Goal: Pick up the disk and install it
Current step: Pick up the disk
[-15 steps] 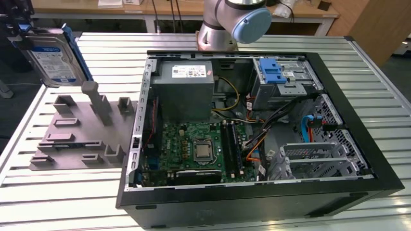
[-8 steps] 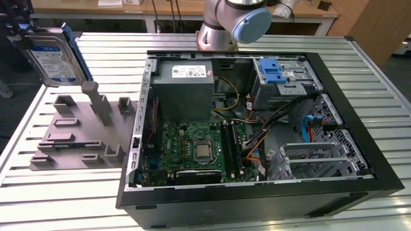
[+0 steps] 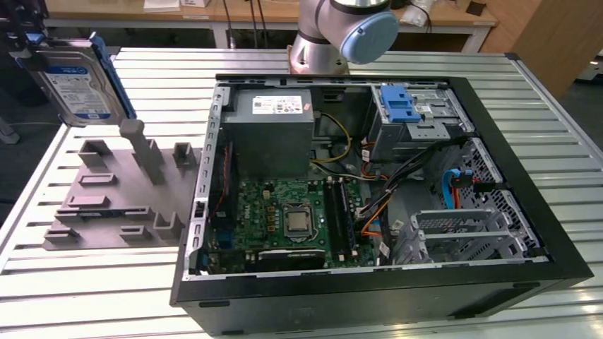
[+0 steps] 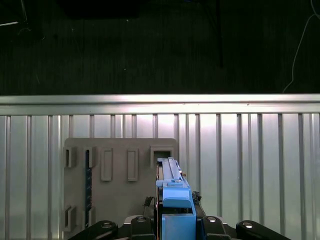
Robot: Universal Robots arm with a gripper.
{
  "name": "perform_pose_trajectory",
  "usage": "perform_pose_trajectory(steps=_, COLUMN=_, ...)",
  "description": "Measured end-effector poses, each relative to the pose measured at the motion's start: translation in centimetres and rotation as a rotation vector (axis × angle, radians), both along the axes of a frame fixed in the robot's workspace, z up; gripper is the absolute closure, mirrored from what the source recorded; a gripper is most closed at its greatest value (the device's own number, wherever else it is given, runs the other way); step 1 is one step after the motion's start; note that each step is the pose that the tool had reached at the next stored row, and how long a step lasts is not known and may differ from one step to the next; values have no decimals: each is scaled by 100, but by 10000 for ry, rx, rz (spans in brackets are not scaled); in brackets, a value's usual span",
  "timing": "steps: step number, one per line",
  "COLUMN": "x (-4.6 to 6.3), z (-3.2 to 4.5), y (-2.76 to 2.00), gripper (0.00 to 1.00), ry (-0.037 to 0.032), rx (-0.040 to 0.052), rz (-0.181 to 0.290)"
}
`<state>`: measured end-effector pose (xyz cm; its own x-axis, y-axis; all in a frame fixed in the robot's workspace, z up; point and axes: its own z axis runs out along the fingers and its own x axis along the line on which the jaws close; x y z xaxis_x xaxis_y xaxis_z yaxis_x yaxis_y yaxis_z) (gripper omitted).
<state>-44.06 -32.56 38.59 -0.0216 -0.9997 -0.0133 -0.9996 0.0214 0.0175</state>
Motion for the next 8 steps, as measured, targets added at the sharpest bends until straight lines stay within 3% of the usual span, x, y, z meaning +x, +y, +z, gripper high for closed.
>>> perform_pose_trajectory(steps=8, x=0, z=18, y=1, gripper=64, ry=-2, rx=-1, rz=0)
